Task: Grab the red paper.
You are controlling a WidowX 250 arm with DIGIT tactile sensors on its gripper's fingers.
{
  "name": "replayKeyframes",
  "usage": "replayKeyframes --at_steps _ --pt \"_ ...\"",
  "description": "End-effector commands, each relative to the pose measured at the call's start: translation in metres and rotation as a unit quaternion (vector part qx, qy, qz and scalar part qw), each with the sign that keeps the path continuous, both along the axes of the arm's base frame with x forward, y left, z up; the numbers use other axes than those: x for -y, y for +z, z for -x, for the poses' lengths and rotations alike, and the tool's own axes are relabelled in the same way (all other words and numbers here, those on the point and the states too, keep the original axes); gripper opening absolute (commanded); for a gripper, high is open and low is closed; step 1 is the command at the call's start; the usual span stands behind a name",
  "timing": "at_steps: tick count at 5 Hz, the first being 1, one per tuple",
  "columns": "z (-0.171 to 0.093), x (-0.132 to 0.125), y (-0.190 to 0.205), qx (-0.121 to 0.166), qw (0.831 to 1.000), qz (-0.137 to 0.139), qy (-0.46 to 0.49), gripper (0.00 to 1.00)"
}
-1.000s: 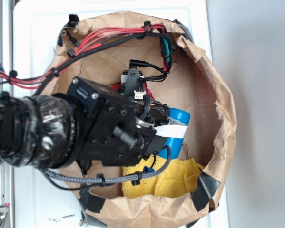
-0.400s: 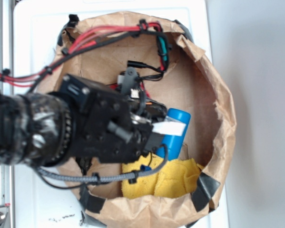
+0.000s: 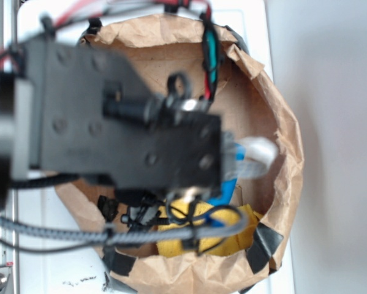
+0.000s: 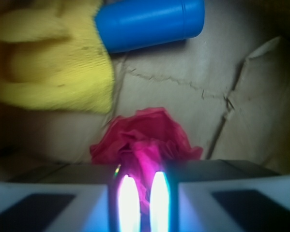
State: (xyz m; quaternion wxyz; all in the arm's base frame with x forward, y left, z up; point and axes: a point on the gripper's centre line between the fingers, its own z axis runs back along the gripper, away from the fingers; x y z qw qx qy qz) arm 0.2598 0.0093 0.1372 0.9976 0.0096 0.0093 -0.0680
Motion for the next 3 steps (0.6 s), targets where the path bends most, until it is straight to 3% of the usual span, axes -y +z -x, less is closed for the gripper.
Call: replayKeyframes --at_steps 1,3 --pt "-0.002 0.003 0.045 0.041 0.999 0.028 -0.012 0.00" --pt "-0.002 0.004 0.063 0.075 0.996 0.056 0.010 0.00"
